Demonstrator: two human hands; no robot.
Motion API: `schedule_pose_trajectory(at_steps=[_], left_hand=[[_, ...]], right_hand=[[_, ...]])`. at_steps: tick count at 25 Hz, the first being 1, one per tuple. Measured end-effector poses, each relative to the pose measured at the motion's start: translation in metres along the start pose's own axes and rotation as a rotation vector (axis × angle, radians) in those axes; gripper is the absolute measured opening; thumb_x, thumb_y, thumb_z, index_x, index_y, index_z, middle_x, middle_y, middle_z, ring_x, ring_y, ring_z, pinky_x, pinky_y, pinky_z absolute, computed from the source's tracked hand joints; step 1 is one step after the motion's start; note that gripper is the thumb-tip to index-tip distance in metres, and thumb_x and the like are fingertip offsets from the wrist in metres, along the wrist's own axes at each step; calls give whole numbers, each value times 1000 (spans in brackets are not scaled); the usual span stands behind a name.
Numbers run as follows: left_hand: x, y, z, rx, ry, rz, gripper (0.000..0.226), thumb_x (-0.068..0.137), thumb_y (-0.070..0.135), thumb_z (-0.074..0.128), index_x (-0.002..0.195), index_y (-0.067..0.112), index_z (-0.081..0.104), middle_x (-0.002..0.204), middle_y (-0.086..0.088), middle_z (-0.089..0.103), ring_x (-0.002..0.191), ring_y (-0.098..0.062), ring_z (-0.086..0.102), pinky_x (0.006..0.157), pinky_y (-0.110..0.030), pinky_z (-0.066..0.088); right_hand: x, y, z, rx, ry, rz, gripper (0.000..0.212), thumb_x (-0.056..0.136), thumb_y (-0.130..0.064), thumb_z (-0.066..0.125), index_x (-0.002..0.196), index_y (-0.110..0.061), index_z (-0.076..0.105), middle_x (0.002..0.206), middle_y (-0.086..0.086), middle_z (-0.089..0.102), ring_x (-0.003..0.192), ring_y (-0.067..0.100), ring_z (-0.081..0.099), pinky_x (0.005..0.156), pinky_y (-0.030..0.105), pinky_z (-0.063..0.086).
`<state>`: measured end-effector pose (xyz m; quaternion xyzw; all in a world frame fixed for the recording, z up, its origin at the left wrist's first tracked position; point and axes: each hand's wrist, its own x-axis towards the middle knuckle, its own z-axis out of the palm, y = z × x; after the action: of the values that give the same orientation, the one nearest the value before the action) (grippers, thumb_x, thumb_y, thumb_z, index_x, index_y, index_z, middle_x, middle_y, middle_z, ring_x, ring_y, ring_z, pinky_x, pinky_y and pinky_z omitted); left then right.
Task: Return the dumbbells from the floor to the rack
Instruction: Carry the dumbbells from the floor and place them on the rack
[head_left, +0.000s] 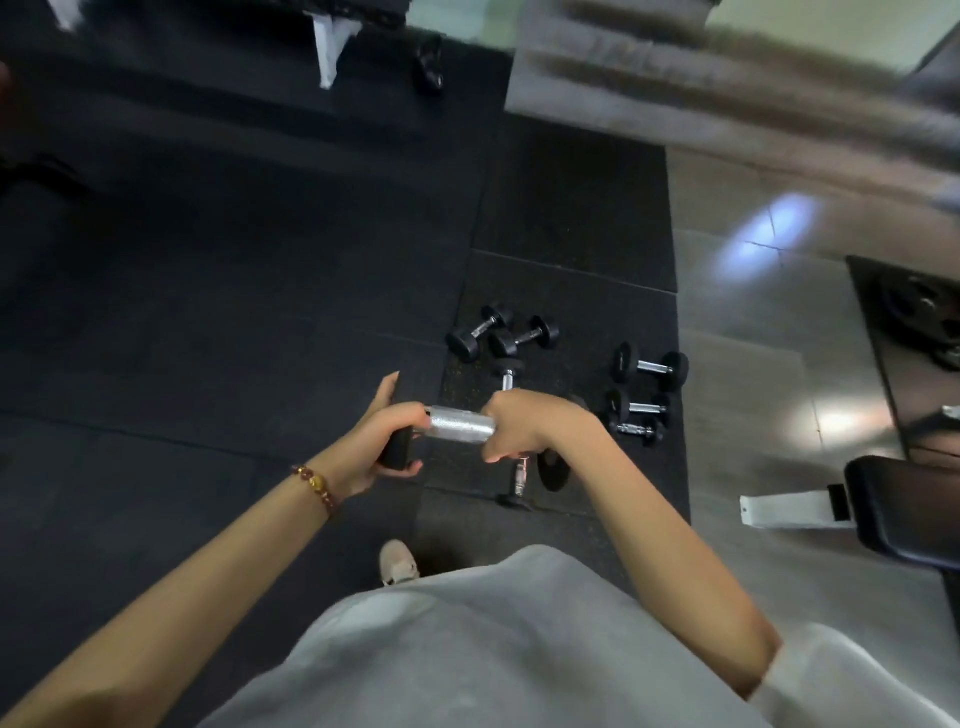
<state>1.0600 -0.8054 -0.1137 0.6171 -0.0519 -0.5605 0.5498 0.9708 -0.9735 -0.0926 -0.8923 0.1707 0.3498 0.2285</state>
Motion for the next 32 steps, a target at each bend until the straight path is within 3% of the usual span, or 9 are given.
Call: schedule_pose_trajectory(at_steps=[3,7,12,14,16,22,25,28,32], left_hand=[[9,42,-44,1,-45,18,96,48,31,68,137,36,33,107,-1,45,94,-15,48,58,-29,51],[36,101,-93,133,-74,122,67,66,25,61,126,40,34,115,-3,48,97,-17,50,64,-33,50],[124,200,-189,252,57,86,61,65,26,67,121,37,47,106,0,54,91,-12,54,59,-29,50],[194,284,-253,289,124,47,52,72,24,70,119,36,51,106,4,56,95,-9,55,63,-27,52],[211,309,-271,363,107,39,50,78,28,70,124,33,51,113,5,58,104,-9,55,70,-27,54],[305,430,-389,-59,110,239,74,70,27,76,135,19,42,129,-2,56,116,-15,58,90,-32,54],[354,468,-432,-87,94,189,66,73,31,73,130,16,43,129,-6,59,114,-16,61,96,-35,50],[401,520,-485,-29,39,222,32,91,21,59,121,14,53,123,-9,63,112,-19,62,98,-32,48],[457,600,-587,-44,74,259,23,94,17,53,116,10,58,120,-9,64,113,-19,61,98,-31,48]], right_hand=[[25,-31,-42,-1,0,-10,11,76,-19,64,85,-12,62,59,-3,61,48,11,53,47,23,38],[87,-56,-96,51,3,-57,11,73,-12,65,75,-19,56,58,-1,60,47,13,53,46,22,40],[212,-100,-147,473,139,-95,19,70,-10,69,66,-19,53,44,0,54,42,18,50,49,26,42],[308,-133,-204,664,136,-62,17,73,-12,69,68,-18,53,42,-1,54,39,17,49,49,27,42],[323,-146,-217,774,173,-34,14,76,-11,66,72,-17,54,43,0,54,37,14,48,46,26,41],[447,-205,-379,1142,200,95,16,76,4,58,70,-9,50,42,2,44,33,12,40,44,24,39],[513,-239,-442,1200,207,116,13,78,4,56,73,-7,52,46,5,44,30,11,41,46,25,41],[587,-272,-495,1152,211,122,11,79,3,57,77,-7,56,51,6,47,35,12,45,46,25,41],[687,-337,-576,1039,220,93,14,77,5,56,79,-9,56,54,6,51,40,12,48,43,24,40]])
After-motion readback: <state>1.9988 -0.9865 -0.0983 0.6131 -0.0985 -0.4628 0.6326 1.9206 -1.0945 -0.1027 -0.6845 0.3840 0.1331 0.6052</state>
